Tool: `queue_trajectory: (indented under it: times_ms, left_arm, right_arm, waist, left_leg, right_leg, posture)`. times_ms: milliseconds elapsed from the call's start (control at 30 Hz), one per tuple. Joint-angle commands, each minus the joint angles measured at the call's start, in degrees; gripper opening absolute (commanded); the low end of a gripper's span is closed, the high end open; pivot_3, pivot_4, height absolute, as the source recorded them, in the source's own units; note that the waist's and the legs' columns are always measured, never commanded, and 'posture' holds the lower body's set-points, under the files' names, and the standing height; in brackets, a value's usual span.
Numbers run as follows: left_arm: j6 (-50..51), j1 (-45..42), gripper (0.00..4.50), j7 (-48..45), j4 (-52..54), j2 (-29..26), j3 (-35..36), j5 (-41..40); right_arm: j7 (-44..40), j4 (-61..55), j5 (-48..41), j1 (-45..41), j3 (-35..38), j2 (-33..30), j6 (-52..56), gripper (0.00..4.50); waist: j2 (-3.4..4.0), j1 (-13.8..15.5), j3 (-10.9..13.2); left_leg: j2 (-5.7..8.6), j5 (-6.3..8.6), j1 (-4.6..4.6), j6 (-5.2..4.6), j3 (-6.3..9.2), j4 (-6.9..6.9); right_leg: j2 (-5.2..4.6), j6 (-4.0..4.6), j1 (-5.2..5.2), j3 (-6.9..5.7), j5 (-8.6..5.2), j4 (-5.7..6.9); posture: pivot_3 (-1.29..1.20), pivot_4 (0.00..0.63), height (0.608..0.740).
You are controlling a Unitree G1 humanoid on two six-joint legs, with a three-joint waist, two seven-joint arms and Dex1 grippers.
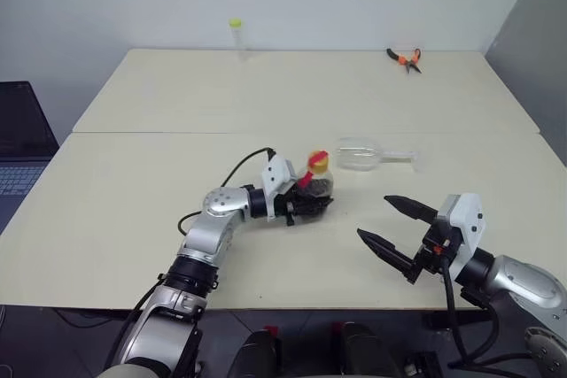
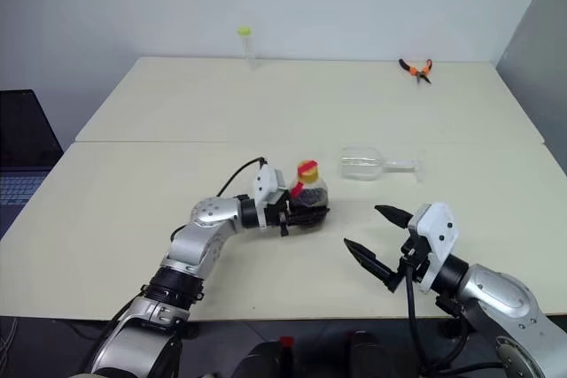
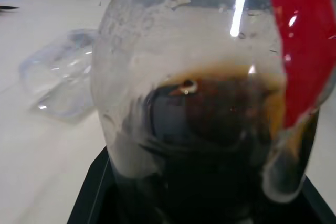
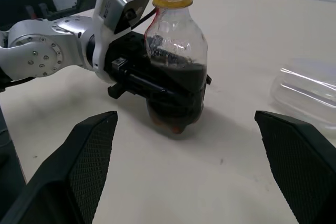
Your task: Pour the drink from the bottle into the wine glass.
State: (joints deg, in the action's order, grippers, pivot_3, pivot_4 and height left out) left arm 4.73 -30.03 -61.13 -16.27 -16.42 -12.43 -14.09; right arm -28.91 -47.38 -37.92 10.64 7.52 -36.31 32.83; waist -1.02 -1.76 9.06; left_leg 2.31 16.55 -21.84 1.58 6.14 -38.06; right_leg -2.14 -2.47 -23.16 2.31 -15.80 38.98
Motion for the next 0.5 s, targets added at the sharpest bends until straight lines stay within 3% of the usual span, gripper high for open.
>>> queue_trajectory:
  times_ms: [33,500]
  left_arm:
    - [-1.8,-2.7,1.89,-3.1,0.4,1.2,-2.8,1.1]
    - [-6.8,-5.9,1.87,-8.7,-6.0,1.7,-6.1,4.6]
  right_arm:
    - [3.9,-5.2,-2.6,-1.1,0.8,-0.1,3.4,4.50]
    - [14.6,-5.3,-14.1,-18.1,0.5,-1.6,16.9,4.50]
  waist:
    - [0.00,0.1,0.0]
    - [-0.01,0.1,0.0]
  left_leg:
    - [0.00,0.00,-0.02,0.00,0.02,0.00]
    - [0.02,0.00,-0.05,-0.01,0.02,-0.01]
  right_leg:
    - [0.01,0.00,0.00,-0.03,0.00,0.00]
    - [-0.02,-0.01,0.03,-0.03,0.00,-0.05]
  posture:
    - [0.00,0.150,0.740]
    - [0.00,0.150,0.740]
